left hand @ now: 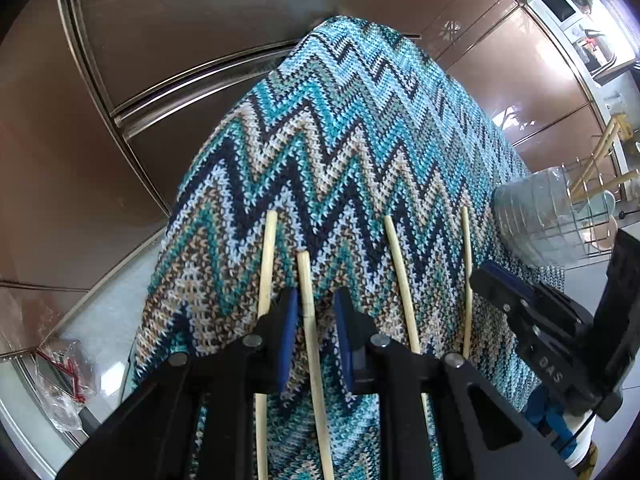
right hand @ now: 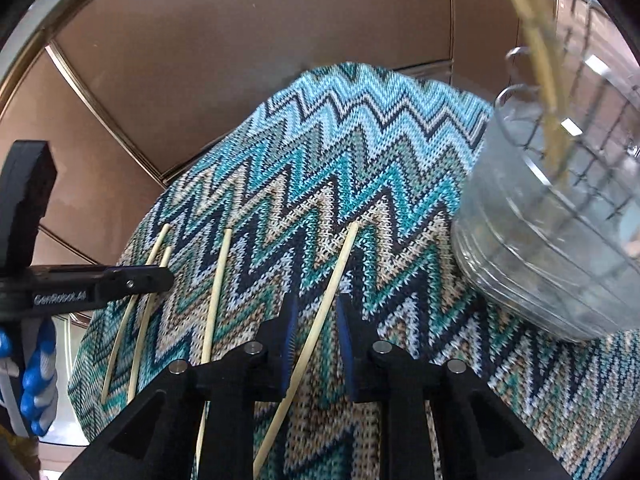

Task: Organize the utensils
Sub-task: 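Grasp a chopstick with the left tool while the right tool grasps another chopstick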

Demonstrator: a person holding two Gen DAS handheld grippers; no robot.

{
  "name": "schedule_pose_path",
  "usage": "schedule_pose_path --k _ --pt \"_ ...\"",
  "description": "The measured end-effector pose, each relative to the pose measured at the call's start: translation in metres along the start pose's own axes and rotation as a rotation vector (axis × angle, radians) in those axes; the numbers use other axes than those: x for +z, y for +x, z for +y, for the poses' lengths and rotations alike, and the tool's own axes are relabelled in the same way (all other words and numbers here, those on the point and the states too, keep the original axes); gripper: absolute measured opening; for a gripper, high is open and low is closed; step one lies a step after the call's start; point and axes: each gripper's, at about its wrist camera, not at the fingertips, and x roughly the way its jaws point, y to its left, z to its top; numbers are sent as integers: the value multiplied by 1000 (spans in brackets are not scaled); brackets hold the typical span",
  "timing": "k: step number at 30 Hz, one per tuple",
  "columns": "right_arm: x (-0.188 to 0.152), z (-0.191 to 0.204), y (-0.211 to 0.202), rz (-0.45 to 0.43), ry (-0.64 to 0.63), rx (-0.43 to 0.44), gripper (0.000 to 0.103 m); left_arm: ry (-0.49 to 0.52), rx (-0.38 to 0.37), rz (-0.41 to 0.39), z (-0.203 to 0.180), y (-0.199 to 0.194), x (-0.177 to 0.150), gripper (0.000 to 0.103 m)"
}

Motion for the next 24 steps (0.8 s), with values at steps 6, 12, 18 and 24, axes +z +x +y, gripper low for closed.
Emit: schedule_pose_path --k 6,12,18,24 --pt "11 -6 20 44 17 4 14 19 23 8 -4 4 3 15" --pt "16 -10 28 63 31 -5 11 23 36 12 -5 5 3 11" --pt "10 -7 21 41 32 16 8 1 25 13 -2 5 1 6" --pt "-2 8 -11 -33 -7 39 7 11 -2 -36 -4 -8 -7 5"
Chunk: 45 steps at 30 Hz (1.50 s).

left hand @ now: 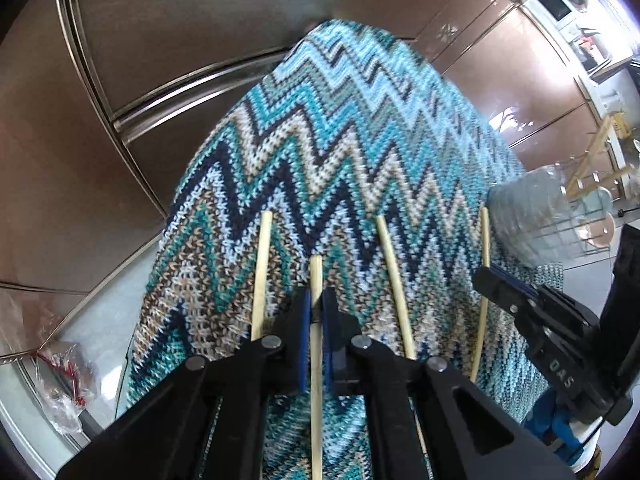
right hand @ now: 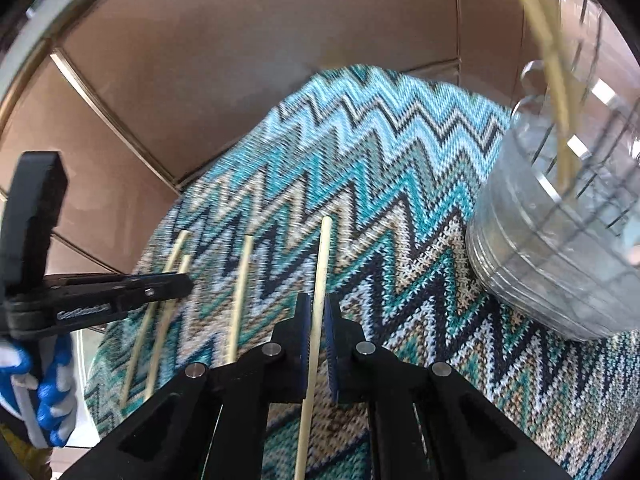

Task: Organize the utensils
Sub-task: 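Grasp a chopstick with the left tool while the right tool grasps another chopstick, then lift both chopsticks into the wire holder and open both tools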

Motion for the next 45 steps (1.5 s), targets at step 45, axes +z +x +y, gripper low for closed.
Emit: schedule_pose_path --k 45 --pt "-47 -24 -280 -677 -12 -58 6 250 -301 -748 -184 -206 -25 5"
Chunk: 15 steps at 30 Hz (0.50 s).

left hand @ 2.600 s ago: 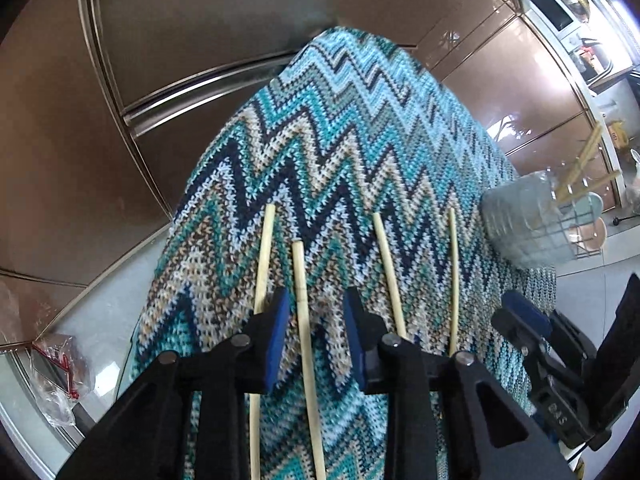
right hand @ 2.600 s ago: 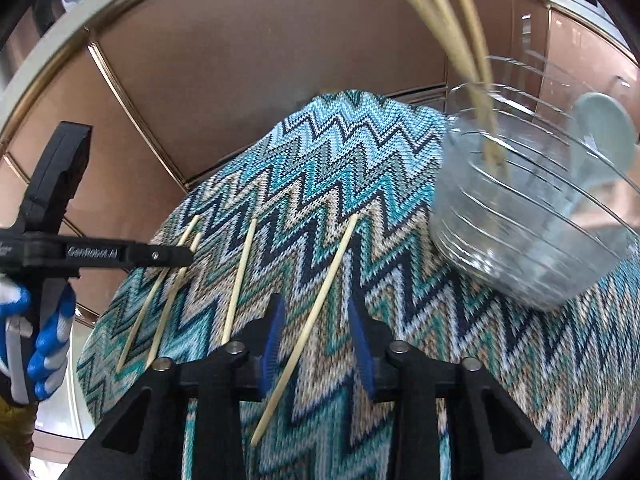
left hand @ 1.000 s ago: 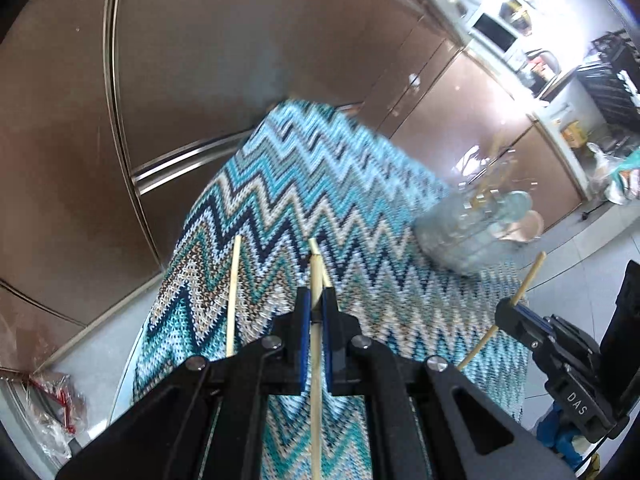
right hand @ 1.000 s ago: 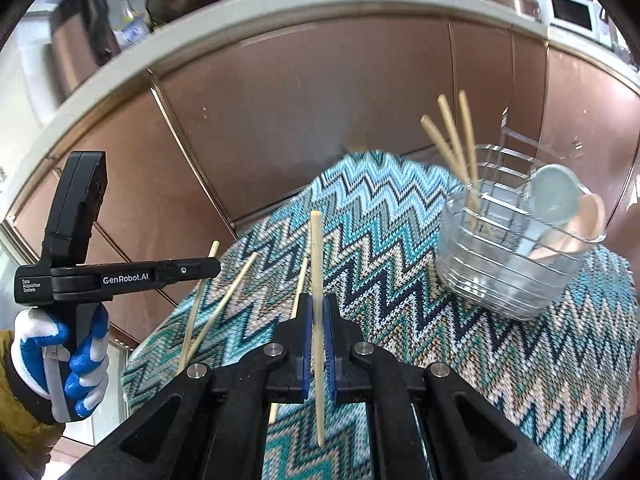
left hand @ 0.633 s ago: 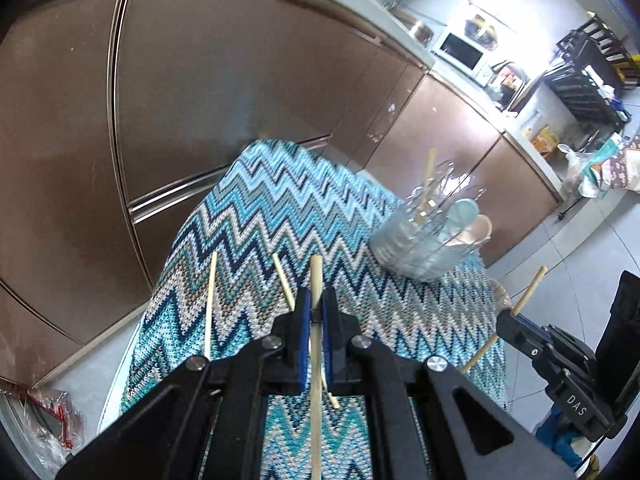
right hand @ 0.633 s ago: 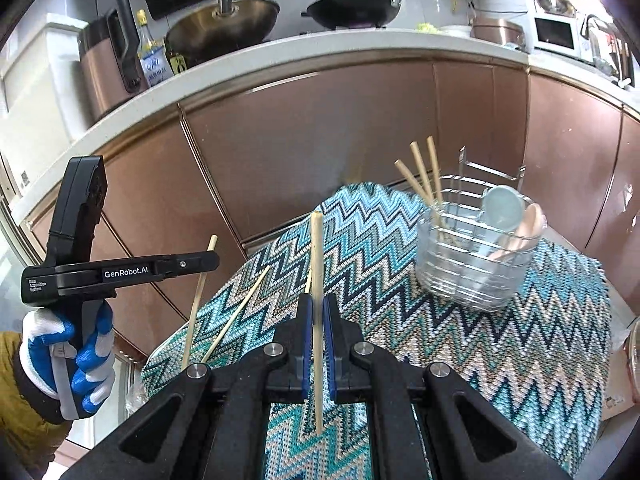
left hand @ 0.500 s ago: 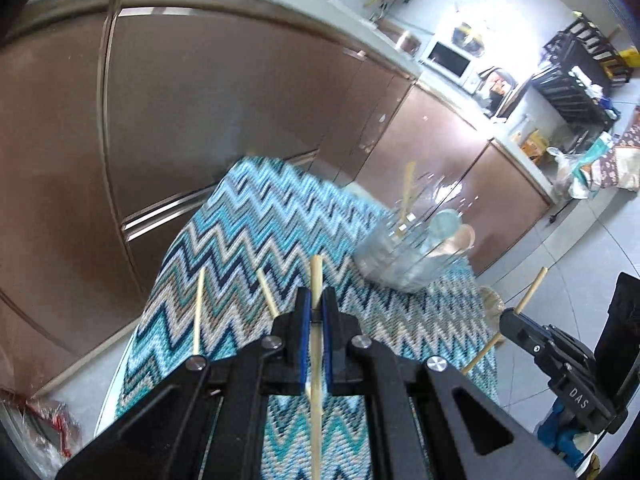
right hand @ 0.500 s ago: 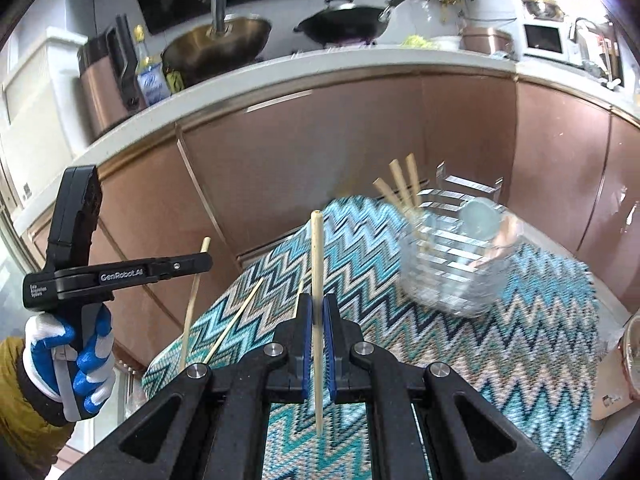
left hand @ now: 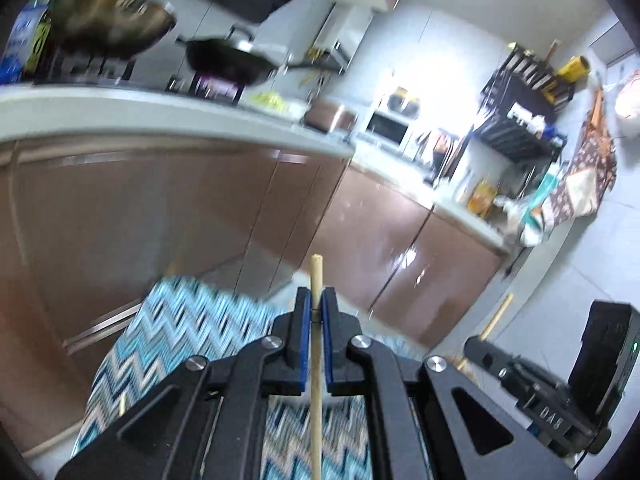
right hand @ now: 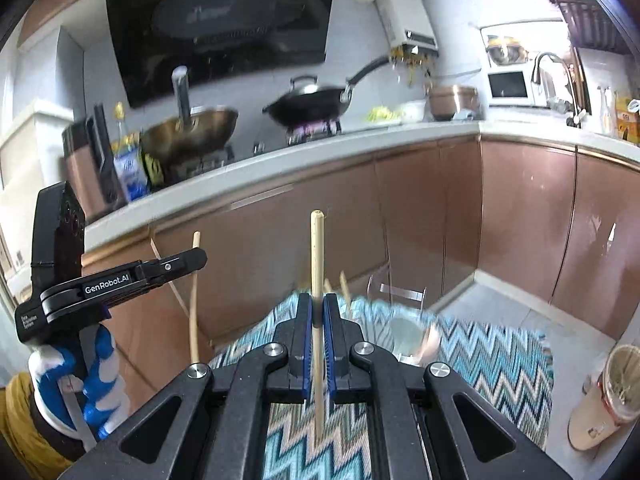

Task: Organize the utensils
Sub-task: 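Lift both chopsticks into the wire holder and open both tools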

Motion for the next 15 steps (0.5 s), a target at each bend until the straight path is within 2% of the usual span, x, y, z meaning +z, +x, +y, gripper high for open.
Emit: schedule_pose_path --k 4,8,15 --pt "16 -9 11 -69 -4 1 6 20 10 -105 -20 23 20 5" --pt "23 -19 30 -104 -15 -9 6 22 20 -175 -30 56 33 5" --pt "18 -39 69 -98 -20 -33 6 16 69 -237 -29 115 31 5"
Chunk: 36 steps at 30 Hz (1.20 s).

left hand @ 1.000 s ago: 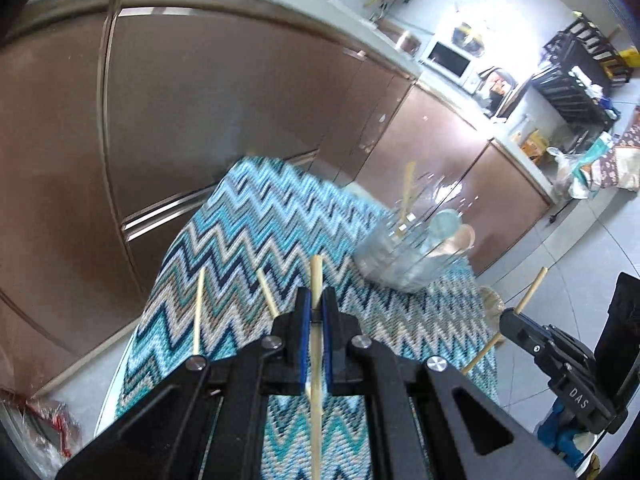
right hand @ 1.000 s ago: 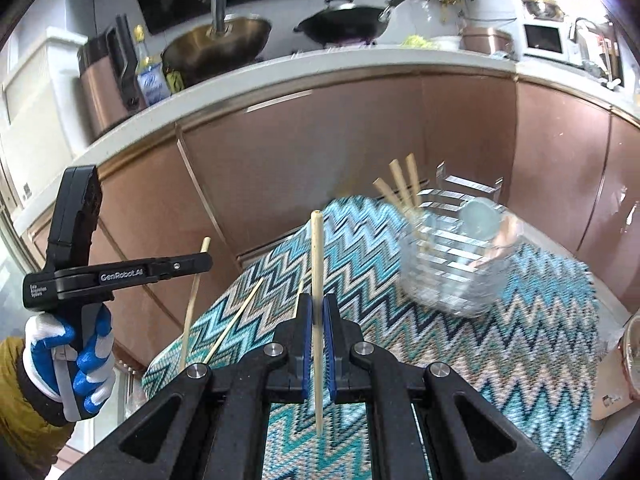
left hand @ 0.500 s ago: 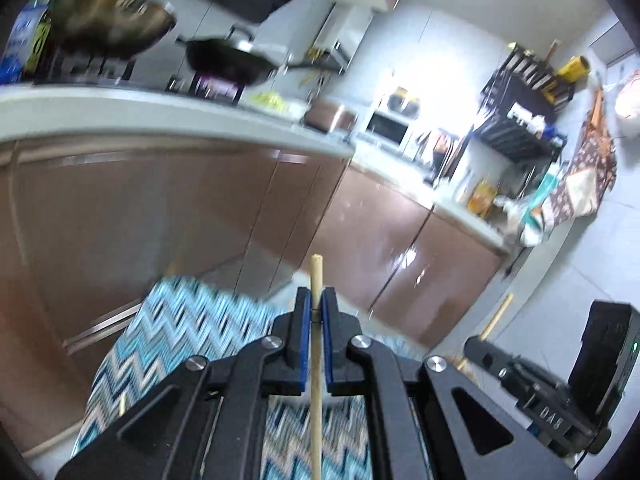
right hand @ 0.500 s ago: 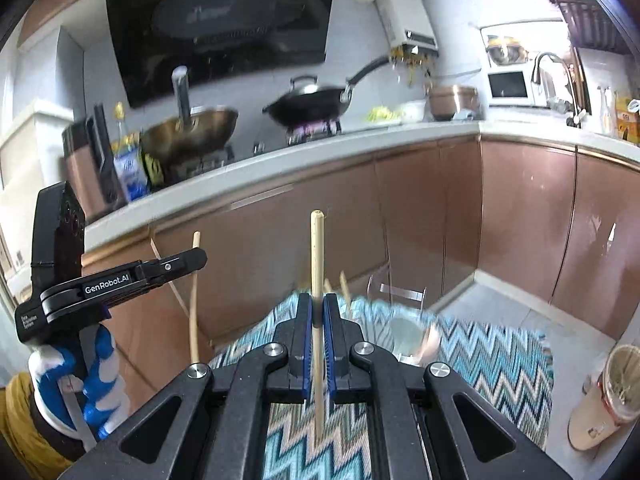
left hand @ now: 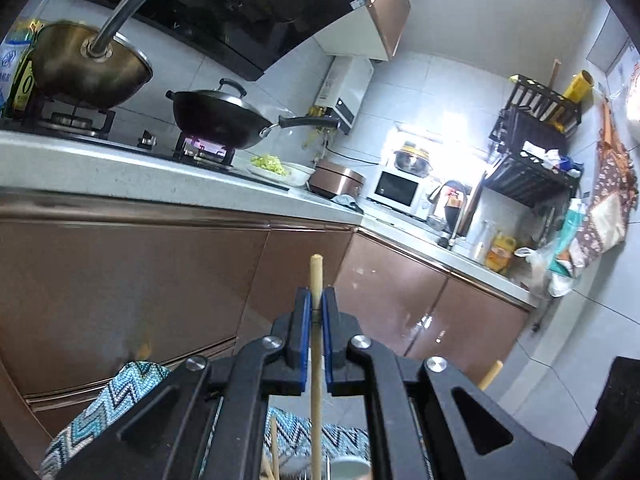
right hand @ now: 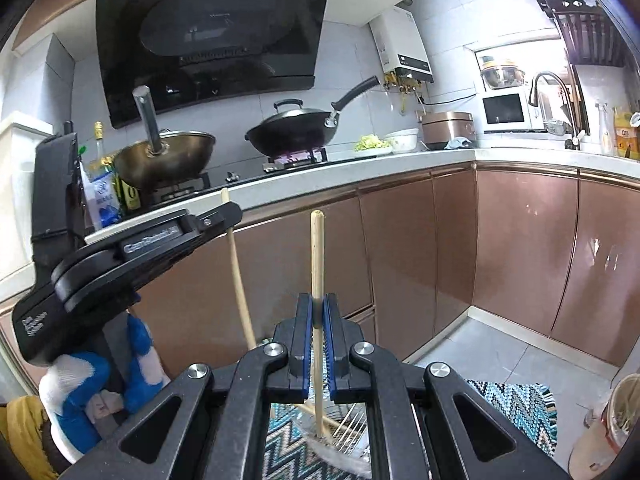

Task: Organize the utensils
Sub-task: 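Lift both chopsticks into the wire holder and open both tools, then withdraw both open tools from the holder and hold above the cloth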

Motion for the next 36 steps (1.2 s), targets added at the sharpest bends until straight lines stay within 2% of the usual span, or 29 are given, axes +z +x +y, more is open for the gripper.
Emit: schedule_pose_path --k 5,11,13,15,16,17,19,28,36 --pt "-15 -9 23 20 5 -3 6 -1 35 17 6 33 -25 5" --pt "-32 -15 40 63 -5 -13 6 19 46 51 13 54 -54 5" --pt "-38 -17 42 79 -2 -20 6 14 39 65 16 56 -59 9" --pt "-41 -18 42 86 0 -33 7 12 34 75 18 55 -60 25" --pt "-43 -18 41 88 5 -36 12 7 36 70 19 52 -59 30" --pt "-44 -20 39 86 13 -44 19 1 42 62 21 47 -57 35" --pt "-43 -21 35 81 24 -52 25 -2 47 53 27 33 -53 37" --pt "-37 -9 5 63 43 -51 36 46 125 65 40 -42 -24 46" --pt "-39 9 -28 79 45 -44 39 57 199 88 55 -116 -10 51"
